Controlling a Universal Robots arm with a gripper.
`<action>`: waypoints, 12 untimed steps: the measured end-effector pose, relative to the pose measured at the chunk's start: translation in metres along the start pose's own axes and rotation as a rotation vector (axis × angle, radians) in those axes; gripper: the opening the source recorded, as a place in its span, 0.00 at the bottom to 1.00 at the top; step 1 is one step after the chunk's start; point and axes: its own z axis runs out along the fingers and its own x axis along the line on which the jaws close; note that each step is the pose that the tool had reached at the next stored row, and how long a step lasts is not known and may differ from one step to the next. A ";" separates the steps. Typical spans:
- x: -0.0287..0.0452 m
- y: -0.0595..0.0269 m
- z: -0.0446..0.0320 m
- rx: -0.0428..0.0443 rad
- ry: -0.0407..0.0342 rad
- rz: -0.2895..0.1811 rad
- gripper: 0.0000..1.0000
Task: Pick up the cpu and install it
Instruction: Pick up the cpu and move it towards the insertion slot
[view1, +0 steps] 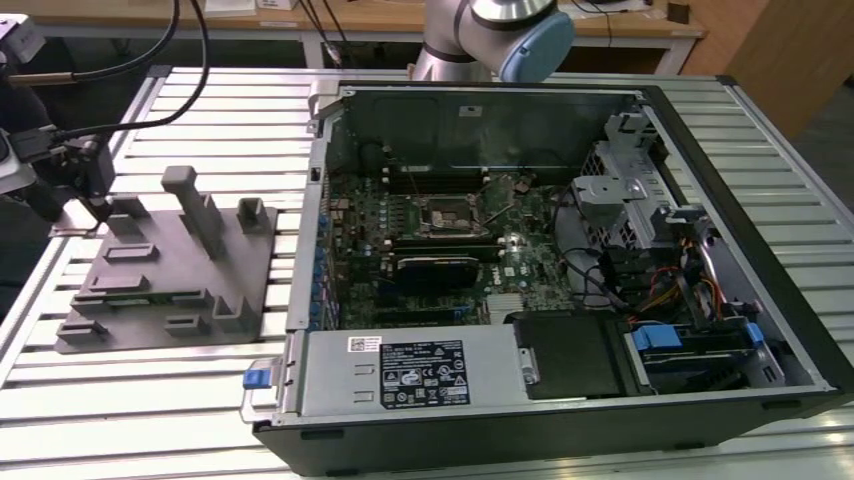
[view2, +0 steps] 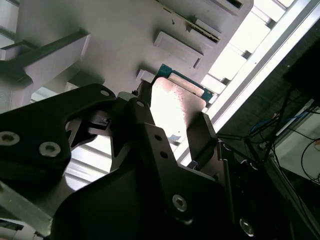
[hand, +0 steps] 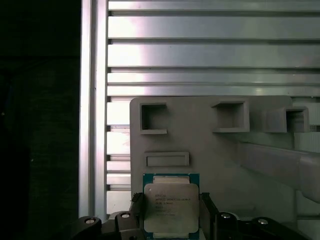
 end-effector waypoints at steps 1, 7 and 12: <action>0.0000 0.0000 -0.0008 0.0001 0.0000 0.000 0.53; 0.0000 0.0002 -0.0053 0.0000 0.0000 0.000 0.53; 0.0000 0.0003 -0.0088 0.0000 0.0001 0.000 0.53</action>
